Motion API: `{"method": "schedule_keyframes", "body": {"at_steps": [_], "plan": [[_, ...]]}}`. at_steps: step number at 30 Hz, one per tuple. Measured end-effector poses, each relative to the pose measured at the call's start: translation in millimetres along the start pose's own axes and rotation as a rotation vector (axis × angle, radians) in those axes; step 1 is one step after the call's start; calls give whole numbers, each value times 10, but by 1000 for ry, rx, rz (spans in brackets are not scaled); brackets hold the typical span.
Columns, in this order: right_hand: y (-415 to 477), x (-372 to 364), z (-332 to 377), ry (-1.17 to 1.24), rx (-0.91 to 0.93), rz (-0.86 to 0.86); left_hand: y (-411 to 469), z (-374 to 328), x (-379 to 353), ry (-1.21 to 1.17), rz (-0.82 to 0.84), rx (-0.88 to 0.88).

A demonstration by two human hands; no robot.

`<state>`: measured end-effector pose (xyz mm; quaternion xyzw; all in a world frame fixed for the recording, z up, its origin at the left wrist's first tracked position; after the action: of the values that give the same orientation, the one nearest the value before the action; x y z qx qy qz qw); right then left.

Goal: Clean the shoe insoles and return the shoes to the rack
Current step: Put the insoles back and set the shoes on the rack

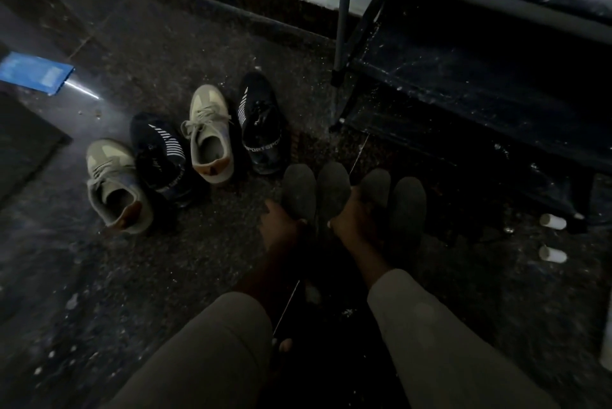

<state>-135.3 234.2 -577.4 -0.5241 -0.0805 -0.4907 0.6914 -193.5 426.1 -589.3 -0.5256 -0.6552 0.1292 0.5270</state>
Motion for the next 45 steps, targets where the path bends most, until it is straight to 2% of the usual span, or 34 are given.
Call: {"method": "schedule_keyframes", "body": {"at_steps": [3, 9, 17, 21, 25, 34, 40, 45], "plan": [[93, -28, -10, 21, -65, 114, -23, -23, 11, -1, 16, -7], [205, -53, -58, 38, -113, 128, -55, -67, 55, 27, 15, -70], [136, -49, -11, 98, -50, 100, 81, 25, 53, -15, 36, -78], [225, -130, -53, 238, -36, 156, 78, 93, 99, -103, 6, -7], [273, -74, -64, 335, -16, 192, 69, 126, 107, -146, 2, -32], [7, 200, -121, 608, 3, 384, -77, 25, 282, -173, -46, -78], [-348, 757, -116, 793, 62, 402, -393, -310, 344, -289, 13, -227], [-785, 1289, -55, 789, 127, 399, -874, -710, 524, -318, 15, -384]]}}
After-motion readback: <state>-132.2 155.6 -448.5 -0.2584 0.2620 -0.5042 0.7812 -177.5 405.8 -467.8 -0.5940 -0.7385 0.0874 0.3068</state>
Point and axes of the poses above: each hand's wrist, its own y-axis towards the middle knuckle, its own x-axis out of the back of the hand, z = x × y, the point moved 8 cm from there along y, towards the middle knuckle, and after that the axes turned 13 degrees about z, right-handed, at the moved point
